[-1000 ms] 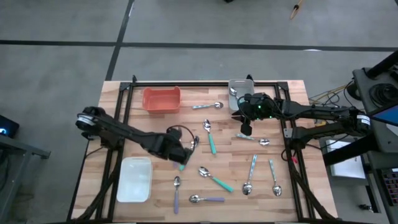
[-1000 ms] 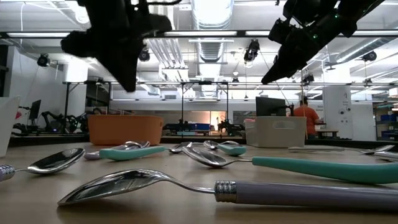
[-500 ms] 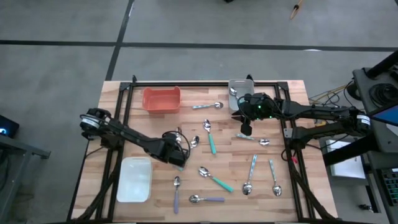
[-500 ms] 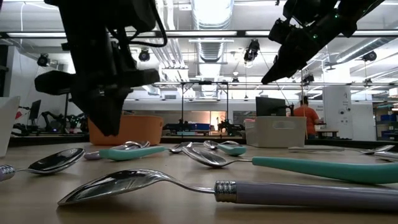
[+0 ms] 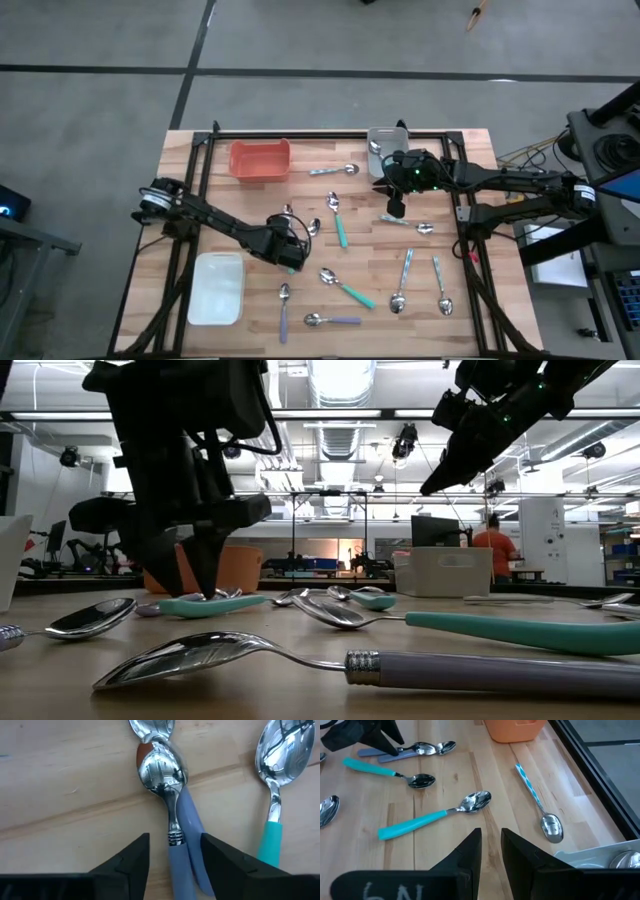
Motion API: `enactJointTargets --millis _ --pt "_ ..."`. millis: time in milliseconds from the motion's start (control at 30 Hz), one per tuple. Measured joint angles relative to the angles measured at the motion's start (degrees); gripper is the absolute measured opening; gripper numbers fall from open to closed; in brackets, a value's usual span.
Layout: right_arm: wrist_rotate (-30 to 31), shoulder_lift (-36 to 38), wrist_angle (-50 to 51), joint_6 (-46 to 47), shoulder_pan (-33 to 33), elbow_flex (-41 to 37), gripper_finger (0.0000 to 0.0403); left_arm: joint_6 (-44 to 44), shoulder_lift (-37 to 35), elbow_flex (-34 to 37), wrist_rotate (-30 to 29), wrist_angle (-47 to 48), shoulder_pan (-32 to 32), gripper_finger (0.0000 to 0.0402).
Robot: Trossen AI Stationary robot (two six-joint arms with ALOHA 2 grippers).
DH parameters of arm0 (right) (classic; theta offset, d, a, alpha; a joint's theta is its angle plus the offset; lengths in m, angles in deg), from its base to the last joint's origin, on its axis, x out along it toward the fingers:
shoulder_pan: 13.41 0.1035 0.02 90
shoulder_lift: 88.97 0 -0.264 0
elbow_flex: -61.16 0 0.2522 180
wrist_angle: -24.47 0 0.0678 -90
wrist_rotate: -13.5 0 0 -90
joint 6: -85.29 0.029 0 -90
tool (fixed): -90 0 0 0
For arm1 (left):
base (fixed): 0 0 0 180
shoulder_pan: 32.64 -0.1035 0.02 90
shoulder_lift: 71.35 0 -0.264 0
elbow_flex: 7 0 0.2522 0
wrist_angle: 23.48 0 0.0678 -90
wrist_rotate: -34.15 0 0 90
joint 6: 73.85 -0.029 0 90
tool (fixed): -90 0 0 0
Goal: Sort silverware by color (type)
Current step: Put the purple spoon into the white bin
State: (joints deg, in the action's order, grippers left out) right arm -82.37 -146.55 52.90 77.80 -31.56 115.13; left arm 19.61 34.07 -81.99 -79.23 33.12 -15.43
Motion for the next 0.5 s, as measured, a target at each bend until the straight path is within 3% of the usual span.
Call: enactJointTargets --millis 500 --pt "0.01 0.0 -0.04 0.39 0.01 0.0 0.0063 0.19 -0.54 0.07 0.39 1.58 -0.07 0.0135"
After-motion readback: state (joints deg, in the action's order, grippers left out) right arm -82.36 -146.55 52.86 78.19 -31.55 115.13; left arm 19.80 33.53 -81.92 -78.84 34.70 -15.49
